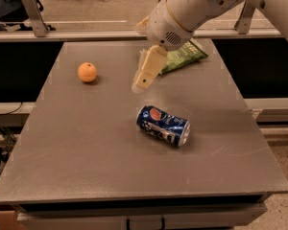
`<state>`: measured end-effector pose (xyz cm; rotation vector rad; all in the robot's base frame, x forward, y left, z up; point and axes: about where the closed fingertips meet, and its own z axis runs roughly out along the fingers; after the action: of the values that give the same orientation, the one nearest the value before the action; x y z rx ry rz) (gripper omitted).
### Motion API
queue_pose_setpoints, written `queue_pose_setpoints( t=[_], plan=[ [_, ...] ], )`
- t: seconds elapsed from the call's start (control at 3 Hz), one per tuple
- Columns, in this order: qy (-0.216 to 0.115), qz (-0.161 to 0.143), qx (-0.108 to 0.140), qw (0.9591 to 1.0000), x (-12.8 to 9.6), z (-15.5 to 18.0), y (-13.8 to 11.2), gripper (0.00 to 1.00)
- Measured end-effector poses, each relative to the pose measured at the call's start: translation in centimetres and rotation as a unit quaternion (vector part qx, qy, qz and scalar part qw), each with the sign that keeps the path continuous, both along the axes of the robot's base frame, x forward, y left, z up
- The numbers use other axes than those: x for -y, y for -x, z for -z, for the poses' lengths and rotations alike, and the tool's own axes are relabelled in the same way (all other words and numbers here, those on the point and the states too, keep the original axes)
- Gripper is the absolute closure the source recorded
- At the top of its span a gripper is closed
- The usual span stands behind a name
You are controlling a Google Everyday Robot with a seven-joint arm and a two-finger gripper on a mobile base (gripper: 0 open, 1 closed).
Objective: Pick orange
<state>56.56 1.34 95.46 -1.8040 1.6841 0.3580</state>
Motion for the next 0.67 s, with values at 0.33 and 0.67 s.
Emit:
queue_pose_setpoints(
  t=[0.33,0.67],
  plan=[
    [-0.037,-0.022,-0.007,0.999,-3.6,1.4,-1.3,0.0],
    [-0.072,-0.04,-0.017,0.9965,-7.9,2.8,-2.7,0.0]
  ],
)
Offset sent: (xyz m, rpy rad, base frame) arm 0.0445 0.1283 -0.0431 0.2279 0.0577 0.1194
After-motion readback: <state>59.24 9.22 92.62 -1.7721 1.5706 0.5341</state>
